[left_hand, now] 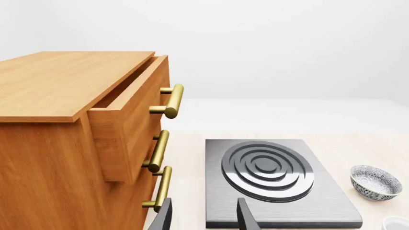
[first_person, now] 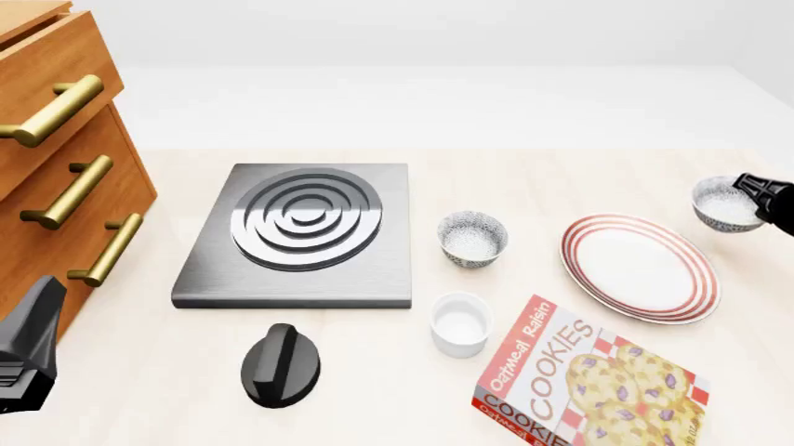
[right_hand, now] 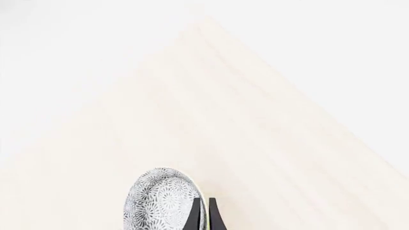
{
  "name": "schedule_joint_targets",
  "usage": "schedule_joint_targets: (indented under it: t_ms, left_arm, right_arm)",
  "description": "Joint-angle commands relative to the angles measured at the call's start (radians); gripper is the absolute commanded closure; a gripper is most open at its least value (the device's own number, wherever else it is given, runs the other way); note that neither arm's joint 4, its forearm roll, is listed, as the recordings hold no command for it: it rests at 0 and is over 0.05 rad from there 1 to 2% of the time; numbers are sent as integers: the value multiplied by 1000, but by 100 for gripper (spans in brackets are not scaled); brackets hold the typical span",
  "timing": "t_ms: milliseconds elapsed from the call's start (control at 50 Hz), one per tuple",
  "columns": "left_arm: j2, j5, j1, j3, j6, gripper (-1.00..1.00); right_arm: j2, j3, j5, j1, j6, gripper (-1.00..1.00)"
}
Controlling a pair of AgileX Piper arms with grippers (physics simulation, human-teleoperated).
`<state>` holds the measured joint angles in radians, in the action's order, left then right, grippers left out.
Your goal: Pick the akita bowl next to the plate and place it on the plate.
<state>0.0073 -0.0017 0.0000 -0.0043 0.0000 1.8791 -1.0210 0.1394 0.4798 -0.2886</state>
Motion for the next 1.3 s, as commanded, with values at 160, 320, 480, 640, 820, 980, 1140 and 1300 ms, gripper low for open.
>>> schedule_joint_targets:
  t_ms: [160, 320, 480, 640, 820, 980, 1140, 1300]
  left_arm:
    - [0, 0, 0, 0, 0, -100]
    - [0, 0, 0, 0, 0, -100]
    - [0, 0, 0, 0, 0, -100]
    - [0, 0, 0, 0, 0, -100]
    - [0, 0, 0, 0, 0, -100]
    - [0, 0, 0, 0, 0, -100]
    - [0, 0, 0, 0, 0, -100]
    - [0, 0, 0, 0, 0, -100]
  right_arm:
    - [-71, 38, -5, -21, -12, 100]
    - [-100, 58, -6, -34, -14, 100]
    - [-127, 77, -7, -45, -14, 100]
    - [-156, 94, -12, -56, -15, 100]
    - [-186, 116, -15, -73, -19, 100]
    - [-217, 144, -14, -95, -24, 100]
    - [-247, 169, -14, -117, -29, 100]
    - [-277, 192, -20, -140, -38, 100]
